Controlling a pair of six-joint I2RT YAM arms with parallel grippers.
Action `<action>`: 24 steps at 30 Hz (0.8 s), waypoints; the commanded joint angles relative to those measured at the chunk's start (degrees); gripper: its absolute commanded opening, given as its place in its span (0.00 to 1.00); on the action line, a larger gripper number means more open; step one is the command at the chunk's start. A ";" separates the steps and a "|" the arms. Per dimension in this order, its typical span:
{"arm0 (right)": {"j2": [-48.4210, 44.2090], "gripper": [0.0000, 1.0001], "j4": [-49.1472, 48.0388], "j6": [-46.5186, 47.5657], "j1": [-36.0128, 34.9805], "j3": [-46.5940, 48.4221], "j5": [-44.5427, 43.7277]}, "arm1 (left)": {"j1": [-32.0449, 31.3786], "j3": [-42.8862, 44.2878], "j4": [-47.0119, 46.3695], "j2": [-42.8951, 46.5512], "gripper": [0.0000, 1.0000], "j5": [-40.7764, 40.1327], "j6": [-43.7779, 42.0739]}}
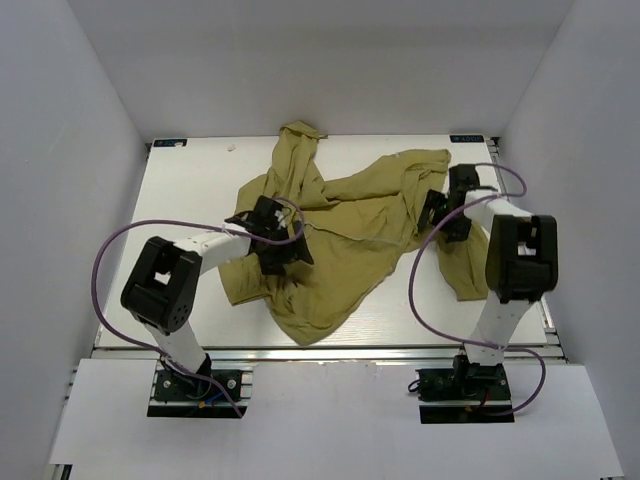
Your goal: Zip up the jacket
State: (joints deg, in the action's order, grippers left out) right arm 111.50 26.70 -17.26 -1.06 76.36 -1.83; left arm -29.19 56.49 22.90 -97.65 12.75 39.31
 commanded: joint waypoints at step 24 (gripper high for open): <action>-25.10 0.89 -4.55 1.79 -44.25 -9.72 20.72 | 8.62 50.49 -1.54 -20.06 0.98 -5.97 -20.06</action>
State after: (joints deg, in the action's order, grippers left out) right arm 91.15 19.33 -17.47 -52.42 66.15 18.44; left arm -20.82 110.93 24.23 -130.34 10.13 21.78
